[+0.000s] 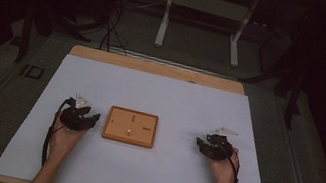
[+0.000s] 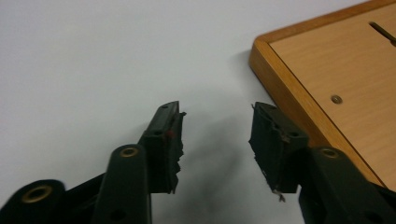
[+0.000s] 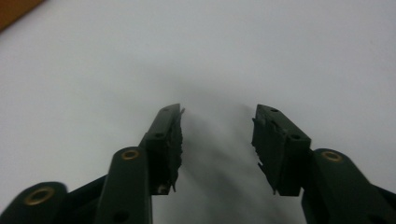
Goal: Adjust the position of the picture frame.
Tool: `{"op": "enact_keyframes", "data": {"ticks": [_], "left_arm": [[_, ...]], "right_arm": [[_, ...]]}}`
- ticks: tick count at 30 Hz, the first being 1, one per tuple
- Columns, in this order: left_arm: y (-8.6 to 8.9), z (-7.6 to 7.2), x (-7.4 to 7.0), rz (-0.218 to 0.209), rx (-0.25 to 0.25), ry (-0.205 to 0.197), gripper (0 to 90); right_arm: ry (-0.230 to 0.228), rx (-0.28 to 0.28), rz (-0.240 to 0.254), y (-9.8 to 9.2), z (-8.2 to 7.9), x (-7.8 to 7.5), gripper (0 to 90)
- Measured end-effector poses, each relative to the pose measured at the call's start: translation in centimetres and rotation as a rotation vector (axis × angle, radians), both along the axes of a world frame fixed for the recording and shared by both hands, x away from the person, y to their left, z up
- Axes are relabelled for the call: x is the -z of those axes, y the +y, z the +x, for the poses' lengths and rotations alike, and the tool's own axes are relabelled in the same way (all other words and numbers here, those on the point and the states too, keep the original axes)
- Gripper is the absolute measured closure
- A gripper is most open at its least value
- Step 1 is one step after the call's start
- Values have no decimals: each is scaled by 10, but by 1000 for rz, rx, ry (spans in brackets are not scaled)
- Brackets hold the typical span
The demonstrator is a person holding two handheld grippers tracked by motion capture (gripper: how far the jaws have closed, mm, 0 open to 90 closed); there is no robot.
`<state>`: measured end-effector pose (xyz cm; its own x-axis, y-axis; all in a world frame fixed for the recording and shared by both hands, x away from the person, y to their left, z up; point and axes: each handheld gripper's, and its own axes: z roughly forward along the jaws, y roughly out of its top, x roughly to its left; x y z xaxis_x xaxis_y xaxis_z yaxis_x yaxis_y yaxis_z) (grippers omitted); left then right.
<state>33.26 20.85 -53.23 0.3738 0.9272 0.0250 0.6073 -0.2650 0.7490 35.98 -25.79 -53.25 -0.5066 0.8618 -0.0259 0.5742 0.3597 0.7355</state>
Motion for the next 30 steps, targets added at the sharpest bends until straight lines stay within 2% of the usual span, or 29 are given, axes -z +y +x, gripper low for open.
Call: {"op": "enact_keyframes", "data": {"ticks": [1,7,10,11,18,21,25,28,30], "left_arm": [[0,-1,0,-17,14,3,555],[-1,-4,-4,-24,39,-6,564],[-4,-6,-7,-6,62,-9,563],[-7,-8,-8,13,77,-15,562],[-10,-7,-6,24,88,-3,558],[-10,-6,-6,9,98,3,569],[-10,-6,-5,-6,108,13,596],[-9,-5,-5,-18,115,23,613],[-9,-5,-5,-23,118,28,630]], "right_arm": [[-3,-5,4,2,-1,-1,546],[-6,-53,16,13,-7,-3,557],[-9,-75,15,17,-9,-3,557],[-7,-90,15,22,-10,-3,556],[-18,-139,21,33,-15,-5,564],[-12,-157,54,35,-16,-5,570],[-8,-168,59,40,-17,-5,570],[-2,-183,88,44,-18,-6,570],[-3,-198,82,49,-20,-6,570]]}}
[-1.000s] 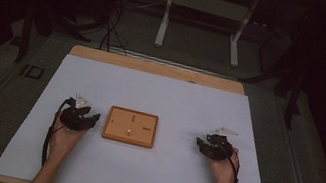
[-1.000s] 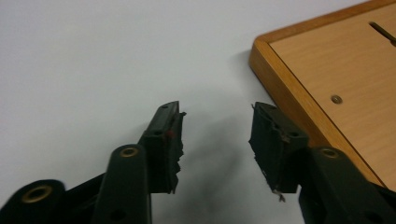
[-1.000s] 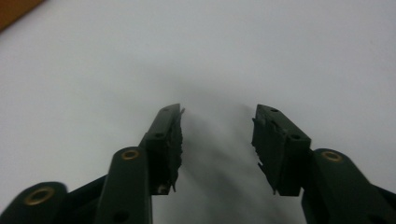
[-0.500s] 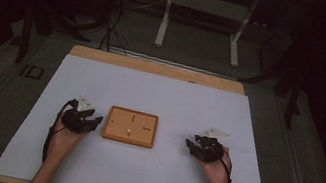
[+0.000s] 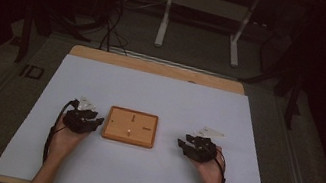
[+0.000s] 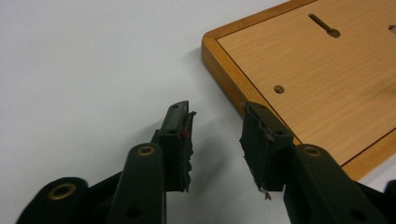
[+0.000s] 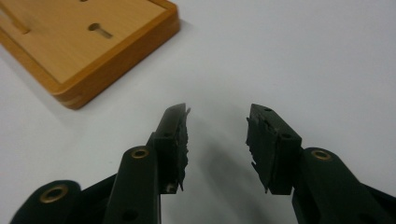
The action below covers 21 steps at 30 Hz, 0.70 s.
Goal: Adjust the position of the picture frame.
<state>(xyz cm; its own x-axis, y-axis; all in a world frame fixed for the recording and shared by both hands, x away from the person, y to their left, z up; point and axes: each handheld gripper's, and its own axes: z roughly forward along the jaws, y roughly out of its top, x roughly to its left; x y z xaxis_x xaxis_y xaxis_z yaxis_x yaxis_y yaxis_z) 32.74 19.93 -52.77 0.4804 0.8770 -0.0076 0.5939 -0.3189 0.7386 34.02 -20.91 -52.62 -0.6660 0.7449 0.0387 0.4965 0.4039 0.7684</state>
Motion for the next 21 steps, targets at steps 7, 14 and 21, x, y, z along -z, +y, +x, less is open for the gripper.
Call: {"op": "enact_keyframes", "data": {"ticks": [7,14,21], "left_arm": [[-1,-2,0,-3,17,10,703],[-4,-1,1,2,38,20,823],[-2,0,2,-12,58,42,898]], "right_arm": [[7,-40,19,11,-3,-3,577],[10,-98,31,32,-5,-6,586],[5,-151,28,54,-3,-9,595]]}}
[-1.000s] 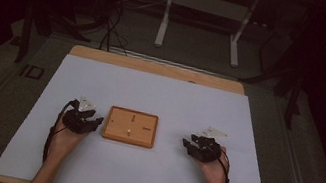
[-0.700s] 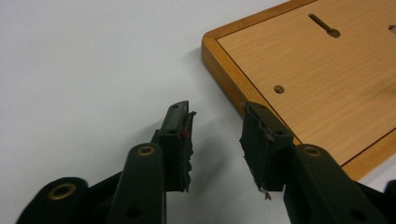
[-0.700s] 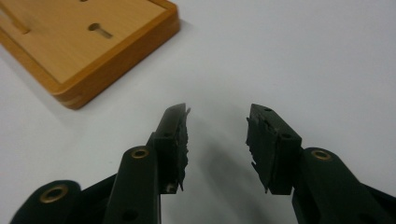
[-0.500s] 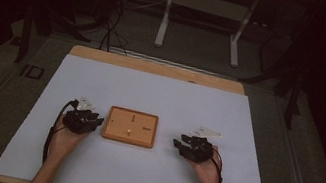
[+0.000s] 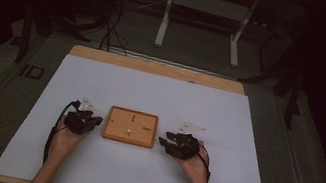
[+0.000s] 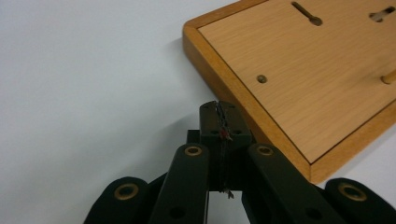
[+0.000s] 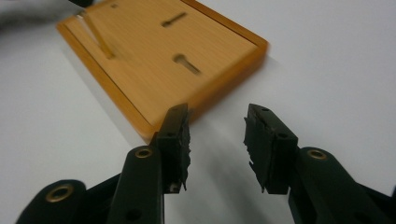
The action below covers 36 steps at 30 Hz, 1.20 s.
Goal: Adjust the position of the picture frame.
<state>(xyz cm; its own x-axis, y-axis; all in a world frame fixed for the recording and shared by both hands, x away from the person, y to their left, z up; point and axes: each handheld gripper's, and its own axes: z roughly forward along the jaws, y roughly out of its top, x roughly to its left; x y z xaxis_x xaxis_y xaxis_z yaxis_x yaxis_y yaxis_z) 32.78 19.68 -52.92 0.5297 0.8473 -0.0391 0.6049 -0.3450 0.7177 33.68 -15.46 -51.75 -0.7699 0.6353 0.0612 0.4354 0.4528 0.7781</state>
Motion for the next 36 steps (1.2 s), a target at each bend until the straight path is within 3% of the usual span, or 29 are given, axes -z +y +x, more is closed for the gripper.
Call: {"op": "enact_keyframes", "data": {"ticks": [14,26,36], "left_arm": [[-6,0,0,3,38,9,899],[-7,1,1,4,46,12,899],[-7,1,1,4,45,12,899]], "right_arm": [[-11,-111,1,47,-4,0,607],[-14,-157,-1,70,-4,0,614],[-6,-175,34,90,2,1,648]]}}
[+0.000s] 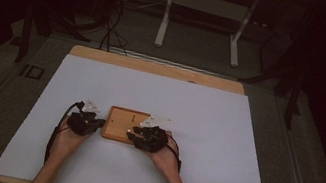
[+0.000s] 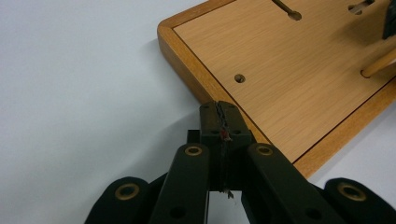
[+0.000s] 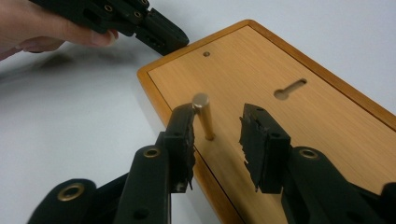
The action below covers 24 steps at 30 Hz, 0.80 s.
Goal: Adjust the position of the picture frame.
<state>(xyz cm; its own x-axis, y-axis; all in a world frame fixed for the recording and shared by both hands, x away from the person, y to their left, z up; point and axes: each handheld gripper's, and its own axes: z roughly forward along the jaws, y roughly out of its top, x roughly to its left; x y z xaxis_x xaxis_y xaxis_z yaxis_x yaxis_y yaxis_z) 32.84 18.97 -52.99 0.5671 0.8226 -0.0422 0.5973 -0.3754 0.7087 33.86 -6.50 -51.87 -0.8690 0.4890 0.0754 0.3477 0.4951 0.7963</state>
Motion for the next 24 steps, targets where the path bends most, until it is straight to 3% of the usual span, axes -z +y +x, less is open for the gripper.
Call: {"op": "enact_keyframes", "data": {"ticks": [15,18,24], "left_arm": [[0,0,0,-2,-1,1,899],[0,0,0,-15,7,2,899],[-5,1,0,0,20,-3,898]], "right_arm": [[-28,23,14,17,1,11,827],[-45,22,4,16,-1,10,834],[-51,-14,5,3,-3,10,836]]}}
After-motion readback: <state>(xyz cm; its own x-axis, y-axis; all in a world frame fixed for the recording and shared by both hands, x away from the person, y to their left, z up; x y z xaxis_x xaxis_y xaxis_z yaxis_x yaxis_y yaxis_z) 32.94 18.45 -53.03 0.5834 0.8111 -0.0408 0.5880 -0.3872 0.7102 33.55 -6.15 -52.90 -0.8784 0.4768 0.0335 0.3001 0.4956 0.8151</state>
